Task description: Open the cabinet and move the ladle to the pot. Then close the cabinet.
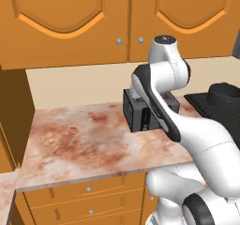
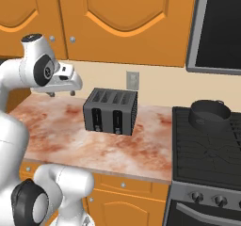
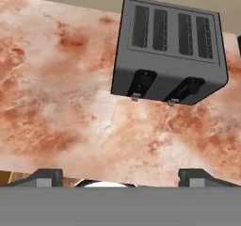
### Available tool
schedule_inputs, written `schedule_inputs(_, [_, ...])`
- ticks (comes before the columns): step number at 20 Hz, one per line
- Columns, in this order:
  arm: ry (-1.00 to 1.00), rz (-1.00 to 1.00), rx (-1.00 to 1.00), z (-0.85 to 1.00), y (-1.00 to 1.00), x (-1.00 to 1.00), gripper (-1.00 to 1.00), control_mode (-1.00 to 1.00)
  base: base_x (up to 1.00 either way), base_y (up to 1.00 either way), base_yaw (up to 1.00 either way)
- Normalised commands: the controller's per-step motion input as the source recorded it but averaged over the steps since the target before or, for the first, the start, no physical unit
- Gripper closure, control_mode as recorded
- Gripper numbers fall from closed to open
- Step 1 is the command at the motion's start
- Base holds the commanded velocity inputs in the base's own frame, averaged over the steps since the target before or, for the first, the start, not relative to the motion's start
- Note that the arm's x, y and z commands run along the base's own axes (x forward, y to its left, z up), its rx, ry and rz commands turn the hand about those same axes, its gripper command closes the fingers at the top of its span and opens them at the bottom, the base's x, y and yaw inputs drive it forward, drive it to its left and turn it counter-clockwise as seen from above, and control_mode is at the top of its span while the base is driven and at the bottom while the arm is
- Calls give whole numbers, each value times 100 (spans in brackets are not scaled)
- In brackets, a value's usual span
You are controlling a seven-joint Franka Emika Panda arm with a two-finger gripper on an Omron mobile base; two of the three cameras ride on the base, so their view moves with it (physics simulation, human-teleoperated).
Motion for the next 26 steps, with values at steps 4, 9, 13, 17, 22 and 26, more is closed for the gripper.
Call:
schedule_inputs(4, [0,0,-1,56,49,0,-100,-100,0,0,0])
schedule_inputs(9, [0,0,1,72,32,0,-100,-100,0,0,0])
schedule_inputs(13, [4,0,4,61,29,11,-100,-100,0,0,0])
schedule_inputs(17, [0,0,0,37,39,19,-100,-100,0,0,0])
schedule_inputs(22, [-3,0,-2,18,32,29,-100,-100,0,0,0])
schedule_inputs(26, [-9,-4,-7,20,18,16,-100,-100,0,0,0])
